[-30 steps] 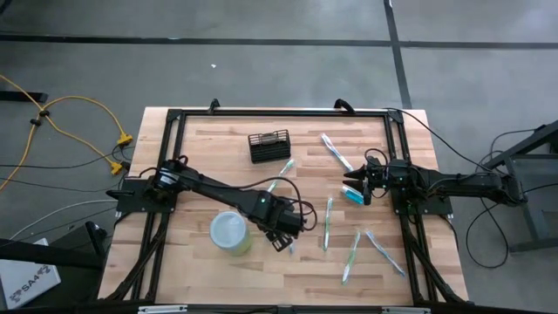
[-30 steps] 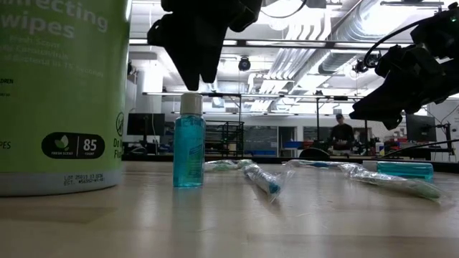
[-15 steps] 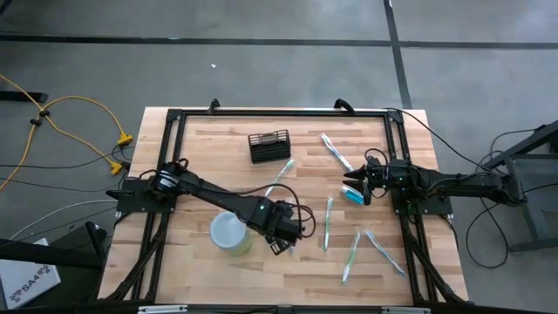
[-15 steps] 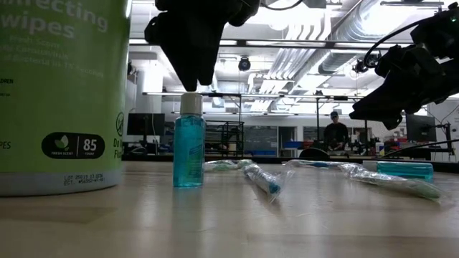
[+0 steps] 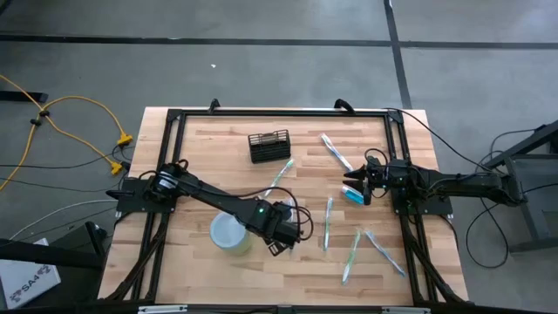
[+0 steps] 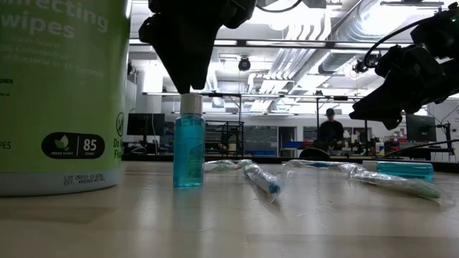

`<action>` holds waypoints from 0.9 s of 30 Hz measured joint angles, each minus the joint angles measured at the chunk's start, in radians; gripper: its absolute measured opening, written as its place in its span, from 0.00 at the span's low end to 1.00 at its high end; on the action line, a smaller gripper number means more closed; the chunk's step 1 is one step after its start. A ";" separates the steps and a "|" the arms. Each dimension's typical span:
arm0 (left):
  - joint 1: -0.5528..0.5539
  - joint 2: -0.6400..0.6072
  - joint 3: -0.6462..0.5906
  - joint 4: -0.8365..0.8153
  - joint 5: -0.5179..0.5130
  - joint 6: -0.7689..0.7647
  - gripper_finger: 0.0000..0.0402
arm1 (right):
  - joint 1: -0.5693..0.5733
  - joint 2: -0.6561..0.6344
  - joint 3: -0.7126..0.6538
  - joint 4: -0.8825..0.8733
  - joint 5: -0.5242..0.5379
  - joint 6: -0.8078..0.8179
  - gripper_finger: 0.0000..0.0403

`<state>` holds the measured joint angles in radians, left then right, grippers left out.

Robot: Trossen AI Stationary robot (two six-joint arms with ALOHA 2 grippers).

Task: Pick & Place toothbrushing station
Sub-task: Put the bottom blue mouthwash into the black mesh mesh mesh organizer

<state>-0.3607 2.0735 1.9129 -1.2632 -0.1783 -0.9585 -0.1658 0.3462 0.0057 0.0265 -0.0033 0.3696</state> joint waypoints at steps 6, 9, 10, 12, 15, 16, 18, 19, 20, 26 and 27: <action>0.000 0.000 -0.027 0.021 0.006 -0.005 0.40 | 0.000 0.000 0.000 0.000 0.000 0.000 0.33; 0.000 0.000 -0.038 0.038 0.008 -0.001 0.40 | 0.000 0.000 0.000 0.000 0.000 0.000 0.33; 0.000 0.000 -0.039 0.042 0.008 0.000 0.40 | 0.000 0.000 0.000 0.000 0.000 0.000 0.33; 0.002 0.000 -0.041 0.045 0.008 0.000 0.40 | 0.000 0.000 0.000 0.000 0.000 0.000 0.33; 0.005 0.001 -0.055 0.055 0.011 0.000 0.40 | 0.000 0.000 0.000 0.000 0.000 0.000 0.33; 0.005 0.001 -0.061 0.061 0.012 0.000 0.40 | 0.000 0.000 0.000 0.000 0.000 0.000 0.33; 0.005 0.001 -0.074 0.082 0.020 0.000 0.40 | 0.000 0.000 0.000 0.000 0.000 0.000 0.33; 0.005 0.001 -0.082 0.090 0.022 0.000 0.40 | 0.000 0.000 0.000 0.000 0.000 0.000 0.33; 0.005 0.001 -0.086 0.093 0.024 0.000 0.40 | 0.000 0.000 0.000 0.000 0.000 0.000 0.33; 0.009 0.002 -0.087 0.102 0.025 0.001 0.40 | 0.000 0.000 0.000 0.000 0.000 0.000 0.33; 0.011 0.002 -0.087 0.102 0.026 0.001 0.40 | 0.000 0.000 0.000 0.000 0.000 0.000 0.33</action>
<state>-0.3499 2.0750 1.8263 -1.1610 -0.1523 -0.9578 -0.1658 0.3462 0.0058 0.0265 -0.0036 0.3698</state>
